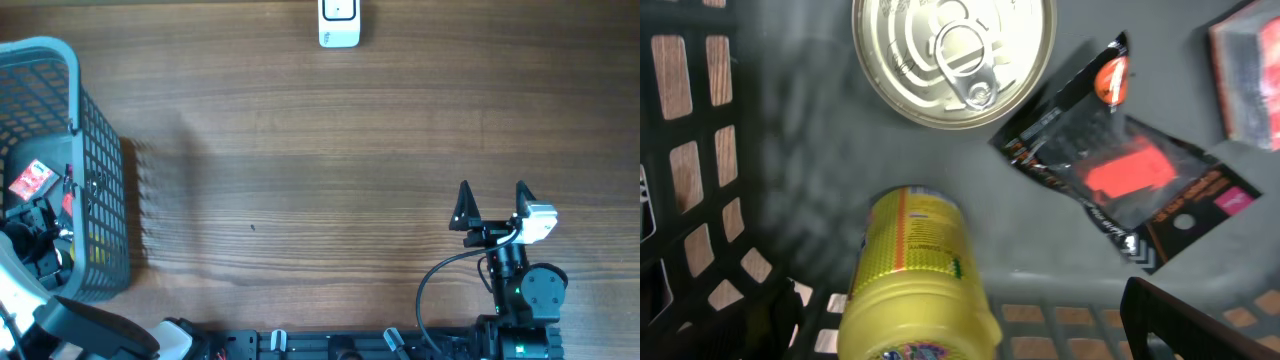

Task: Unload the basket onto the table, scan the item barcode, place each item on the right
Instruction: 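Lower the left gripper into the basket and grasp the yellow container, then lift the yellow container out of the basket toward the scanner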

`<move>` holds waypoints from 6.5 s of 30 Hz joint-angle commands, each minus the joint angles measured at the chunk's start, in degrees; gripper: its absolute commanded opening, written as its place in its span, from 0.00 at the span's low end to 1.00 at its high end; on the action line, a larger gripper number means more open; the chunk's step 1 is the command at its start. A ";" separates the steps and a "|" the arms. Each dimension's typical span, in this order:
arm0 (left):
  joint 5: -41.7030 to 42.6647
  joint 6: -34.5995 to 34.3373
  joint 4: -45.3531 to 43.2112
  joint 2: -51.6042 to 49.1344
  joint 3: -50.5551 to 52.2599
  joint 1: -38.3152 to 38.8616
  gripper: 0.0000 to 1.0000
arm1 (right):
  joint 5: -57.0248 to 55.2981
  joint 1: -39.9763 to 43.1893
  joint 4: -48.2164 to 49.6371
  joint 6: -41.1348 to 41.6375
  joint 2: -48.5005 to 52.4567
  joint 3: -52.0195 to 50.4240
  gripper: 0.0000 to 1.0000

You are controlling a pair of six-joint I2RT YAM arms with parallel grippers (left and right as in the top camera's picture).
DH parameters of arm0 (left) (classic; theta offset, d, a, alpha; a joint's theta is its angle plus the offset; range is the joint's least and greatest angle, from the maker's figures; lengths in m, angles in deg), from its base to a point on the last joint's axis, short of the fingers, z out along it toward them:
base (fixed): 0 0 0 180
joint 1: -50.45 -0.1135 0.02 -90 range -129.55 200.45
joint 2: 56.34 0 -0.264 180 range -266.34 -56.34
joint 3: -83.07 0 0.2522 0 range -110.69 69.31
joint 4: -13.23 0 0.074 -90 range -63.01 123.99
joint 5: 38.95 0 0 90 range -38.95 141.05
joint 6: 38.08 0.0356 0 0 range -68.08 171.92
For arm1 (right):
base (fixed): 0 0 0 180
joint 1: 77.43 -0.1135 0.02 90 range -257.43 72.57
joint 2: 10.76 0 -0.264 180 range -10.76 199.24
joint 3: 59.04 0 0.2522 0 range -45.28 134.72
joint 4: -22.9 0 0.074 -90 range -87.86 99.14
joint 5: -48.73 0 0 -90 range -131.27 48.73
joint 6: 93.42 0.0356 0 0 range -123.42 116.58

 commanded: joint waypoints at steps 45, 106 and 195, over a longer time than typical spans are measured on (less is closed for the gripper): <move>-8.39 4.04 -0.17 -4.22 5.46 8.46 0.97 | -0.39 -0.24 0.11 0.48 -0.31 -0.07 1.00; -8.39 4.28 7.69 -3.96 -5.92 8.46 0.41 | -0.39 -0.24 0.11 0.48 -0.31 -0.07 1.00; -2.86 4.90 11.58 -26.60 -54.66 70.25 0.50 | -0.39 -0.24 0.11 0.48 -0.31 -0.07 1.00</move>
